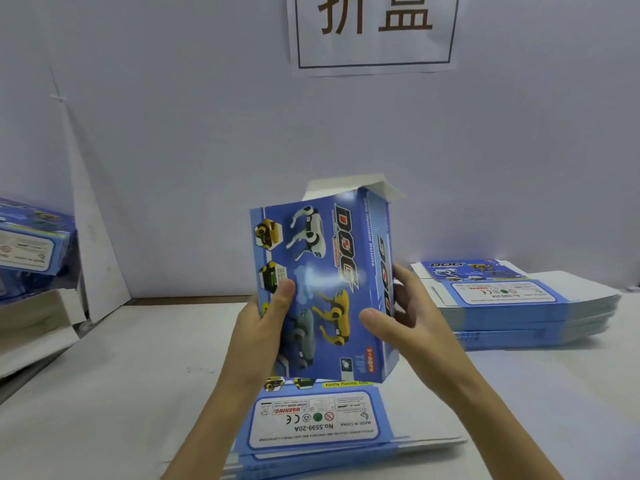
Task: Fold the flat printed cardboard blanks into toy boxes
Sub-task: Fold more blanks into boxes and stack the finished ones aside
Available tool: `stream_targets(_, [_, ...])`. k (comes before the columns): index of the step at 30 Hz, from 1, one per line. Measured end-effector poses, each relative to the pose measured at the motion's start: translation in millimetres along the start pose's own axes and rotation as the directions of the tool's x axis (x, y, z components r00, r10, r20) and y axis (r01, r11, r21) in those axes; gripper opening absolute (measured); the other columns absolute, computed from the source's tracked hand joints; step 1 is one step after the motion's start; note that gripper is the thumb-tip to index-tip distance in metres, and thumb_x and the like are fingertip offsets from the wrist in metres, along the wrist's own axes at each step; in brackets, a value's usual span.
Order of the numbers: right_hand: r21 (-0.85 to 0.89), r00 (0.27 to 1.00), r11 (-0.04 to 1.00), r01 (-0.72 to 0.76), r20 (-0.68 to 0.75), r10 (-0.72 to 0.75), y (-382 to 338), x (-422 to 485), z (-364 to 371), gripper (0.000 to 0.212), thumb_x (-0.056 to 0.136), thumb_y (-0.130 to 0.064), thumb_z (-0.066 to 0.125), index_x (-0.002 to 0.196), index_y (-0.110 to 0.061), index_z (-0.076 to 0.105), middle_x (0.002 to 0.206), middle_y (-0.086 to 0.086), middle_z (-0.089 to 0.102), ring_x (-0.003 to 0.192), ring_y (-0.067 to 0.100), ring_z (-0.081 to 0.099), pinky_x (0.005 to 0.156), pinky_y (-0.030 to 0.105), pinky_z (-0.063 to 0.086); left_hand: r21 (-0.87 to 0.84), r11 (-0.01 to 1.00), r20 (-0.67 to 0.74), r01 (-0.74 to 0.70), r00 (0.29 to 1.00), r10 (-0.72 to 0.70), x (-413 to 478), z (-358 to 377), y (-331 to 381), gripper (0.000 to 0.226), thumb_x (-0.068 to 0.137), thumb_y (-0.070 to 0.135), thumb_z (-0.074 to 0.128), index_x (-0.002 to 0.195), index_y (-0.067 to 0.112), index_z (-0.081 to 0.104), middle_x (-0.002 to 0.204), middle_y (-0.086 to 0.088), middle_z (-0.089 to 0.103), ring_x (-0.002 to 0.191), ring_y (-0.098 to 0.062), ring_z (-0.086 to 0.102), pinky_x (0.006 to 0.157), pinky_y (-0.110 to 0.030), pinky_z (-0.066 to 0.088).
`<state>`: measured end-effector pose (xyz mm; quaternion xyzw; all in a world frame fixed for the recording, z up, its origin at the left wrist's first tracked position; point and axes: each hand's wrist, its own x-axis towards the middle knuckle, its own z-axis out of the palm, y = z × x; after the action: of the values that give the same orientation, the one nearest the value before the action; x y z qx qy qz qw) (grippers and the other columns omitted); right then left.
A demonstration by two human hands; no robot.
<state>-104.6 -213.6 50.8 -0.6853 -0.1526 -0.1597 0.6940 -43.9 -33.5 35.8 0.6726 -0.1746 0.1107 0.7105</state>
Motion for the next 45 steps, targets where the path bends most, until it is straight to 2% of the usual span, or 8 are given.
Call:
stream_targets(3, [-0.197, 0.980, 0.974, 0.117, -0.133, -0.144, 1.4, 0.0, 8.0, 0.071, 0.064, -0.034, 0.086, 0.119, -0.043, 0.042, 0.107, -0.025, 0.062, 0.104, 0.002, 0.064, 0.070, 0.015, 0.055, 0.071, 0.997, 0.029, -0.014, 1.000, 0.012, -2.2, 4.9, 1.4, 0.061, 0.077, 0.052, 0.055, 0.135, 0.035, 0.044, 0.114, 0.017, 0.063, 0.100, 0.003, 0.063, 0.071, -0.006, 0.049])
stream_targets(7, [-0.469, 0.964, 0.852, 0.232, -0.005, -0.266, -0.8, -3.1, 15.1, 0.074, 0.076, -0.041, 0.077, 0.137, -0.046, 0.035, 0.128, -0.019, 0.050, 0.119, -0.003, 0.050, 0.085, 0.014, 0.051, -0.085, 0.996, 0.243, 0.008, 0.970, 0.013, -12.9, 16.3, 7.8, 0.063, 0.073, 0.059, 0.071, 0.128, 0.036, 0.050, 0.117, 0.013, 0.068, 0.106, -0.008, 0.066, 0.079, -0.020, 0.055])
stream_targets(13, [-0.545, 0.966, 0.797, 0.260, 0.152, -0.211, -11.4, -3.8, 2.6, 0.026, 0.090, -0.047, 0.055, 0.114, -0.055, 0.054, 0.122, -0.041, 0.053, 0.122, -0.013, 0.045, 0.097, 0.006, 0.039, -0.251, 0.956, -0.017, 0.149, 0.987, -0.158, 1.0, 2.9, -0.8, 0.045, 0.064, 0.045, 0.068, 0.105, 0.027, 0.065, 0.093, -0.002, 0.073, 0.091, -0.026, 0.066, 0.085, -0.049, 0.055])
stream_targets(19, [-0.650, 0.968, 0.720, 0.244, 0.118, -0.221, -10.9, -3.6, -1.8, 0.039, 0.091, -0.028, 0.060, 0.113, -0.057, 0.047, 0.113, -0.046, 0.048, 0.113, -0.020, 0.046, 0.092, 0.003, 0.038, -0.263, 0.954, -0.014, 0.144, 0.988, -0.153, 2.2, 2.9, -8.2, 0.035, 0.061, 0.043, 0.068, 0.092, 0.026, 0.067, 0.080, -0.002, 0.069, 0.075, -0.022, 0.063, 0.069, -0.030, 0.054])
stream_targets(28, [-0.396, 0.974, 0.915, 0.079, -0.165, -0.155, -4.3, -0.7, 13.5, 0.092, 0.062, -0.048, 0.084, 0.138, -0.039, 0.032, 0.126, -0.012, 0.054, 0.116, 0.006, 0.056, 0.084, 0.023, 0.056, 0.094, 0.982, 0.396, -0.164, 0.911, 0.114, -28.6, 28.7, 1.4, 0.076, 0.084, 0.005, 0.056, 0.146, 0.039, 0.030, 0.147, 0.030, 0.032, 0.134, 0.007, 0.034, 0.088, -0.009, 0.045])
stream_targets(34, [0.042, 0.982, 0.999, -0.013, -0.185, 0.020, 0.3, 5.4, -14.5, 0.064, 0.064, -0.023, 0.079, 0.122, -0.029, 0.052, 0.098, -0.010, 0.073, 0.087, 0.013, 0.072, 0.060, 0.022, 0.056, 0.248, 0.965, 0.013, -0.088, 0.996, 0.088, -17.3, 24.3, 2.3, 0.069, 0.083, 0.044, 0.059, 0.145, 0.035, 0.031, 0.140, 0.022, 0.037, 0.126, 0.012, 0.036, 0.098, -0.010, 0.036])
stream_targets(38, [0.125, 0.995, 0.989, -0.073, -0.052, 0.080, 4.4, 5.0, -14.3, 0.081, 0.057, -0.037, 0.078, 0.131, -0.027, 0.049, 0.115, 0.001, 0.069, 0.100, 0.028, 0.069, 0.070, 0.033, 0.059, -0.102, 0.984, 0.217, 0.148, 0.968, -0.123, -8.7, 13.6, 4.8, 0.057, 0.072, 0.049, 0.057, 0.123, 0.022, 0.057, 0.109, 0.004, 0.072, 0.094, -0.008, 0.069, 0.072, -0.017, 0.053])
stream_targets(45, [0.071, 0.992, 0.992, -0.105, -0.059, 0.109, 8.5, 7.5, -13.7, 0.046, 0.071, -0.044, 0.076, 0.111, -0.044, 0.052, 0.102, -0.017, 0.071, 0.095, 0.009, 0.070, 0.061, 0.019, 0.055, -0.044, 0.998, 0.108, -0.034, 0.993, 0.038, -8.3, 8.7, 3.2, 0.034, 0.083, 0.041, 0.051, 0.081, 0.011, 0.067, 0.062, 0.000, 0.070, 0.055, -0.009, 0.066, 0.049, -0.017, 0.050])
